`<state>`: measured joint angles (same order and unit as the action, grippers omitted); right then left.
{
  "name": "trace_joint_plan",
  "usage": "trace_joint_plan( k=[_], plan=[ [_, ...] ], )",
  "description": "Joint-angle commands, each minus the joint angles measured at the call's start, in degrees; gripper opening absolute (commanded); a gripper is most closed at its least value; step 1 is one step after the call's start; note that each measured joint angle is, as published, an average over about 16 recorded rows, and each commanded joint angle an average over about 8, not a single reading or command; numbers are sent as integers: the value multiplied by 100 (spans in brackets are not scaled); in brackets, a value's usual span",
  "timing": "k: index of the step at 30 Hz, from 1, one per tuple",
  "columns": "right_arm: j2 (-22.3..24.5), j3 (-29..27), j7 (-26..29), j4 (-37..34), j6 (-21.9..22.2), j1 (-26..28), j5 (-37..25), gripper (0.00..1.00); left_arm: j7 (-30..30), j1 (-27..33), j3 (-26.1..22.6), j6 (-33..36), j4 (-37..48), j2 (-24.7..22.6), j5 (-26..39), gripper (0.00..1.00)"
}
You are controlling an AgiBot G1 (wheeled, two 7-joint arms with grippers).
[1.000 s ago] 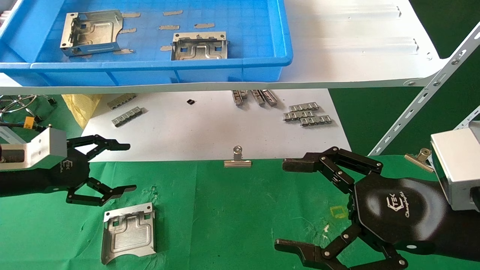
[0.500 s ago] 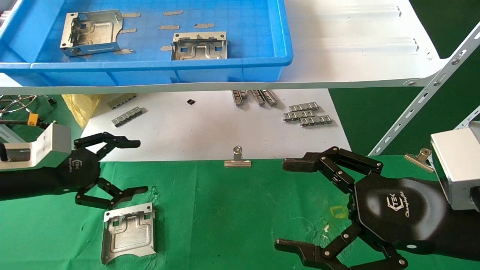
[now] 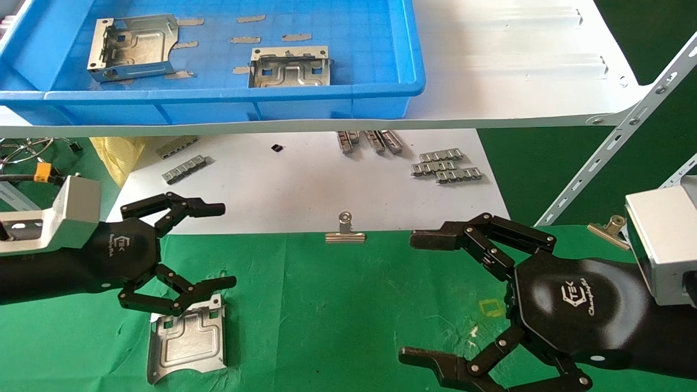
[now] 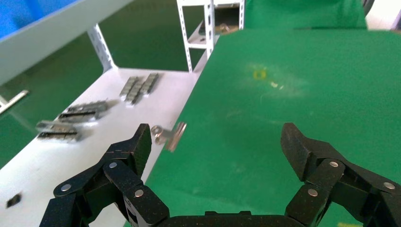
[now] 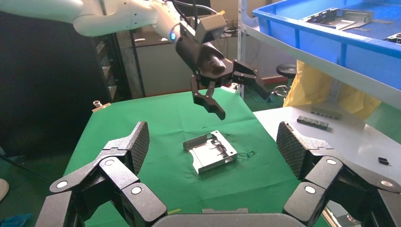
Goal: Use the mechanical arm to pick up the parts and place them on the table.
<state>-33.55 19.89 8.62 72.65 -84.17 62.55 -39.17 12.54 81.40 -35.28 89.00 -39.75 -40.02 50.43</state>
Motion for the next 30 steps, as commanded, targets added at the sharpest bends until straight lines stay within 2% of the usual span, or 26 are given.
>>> trace_joint_plan(
  k=[1,30],
  plan=[
    [0,0,0,0,0,0,0,100,-140,-119,115,-20,-203,30,-51,100],
    [1,3,-1,0,1,1,2,100,-2132,-1816,1763,-302,-3096,457,-784,100]
  ],
)
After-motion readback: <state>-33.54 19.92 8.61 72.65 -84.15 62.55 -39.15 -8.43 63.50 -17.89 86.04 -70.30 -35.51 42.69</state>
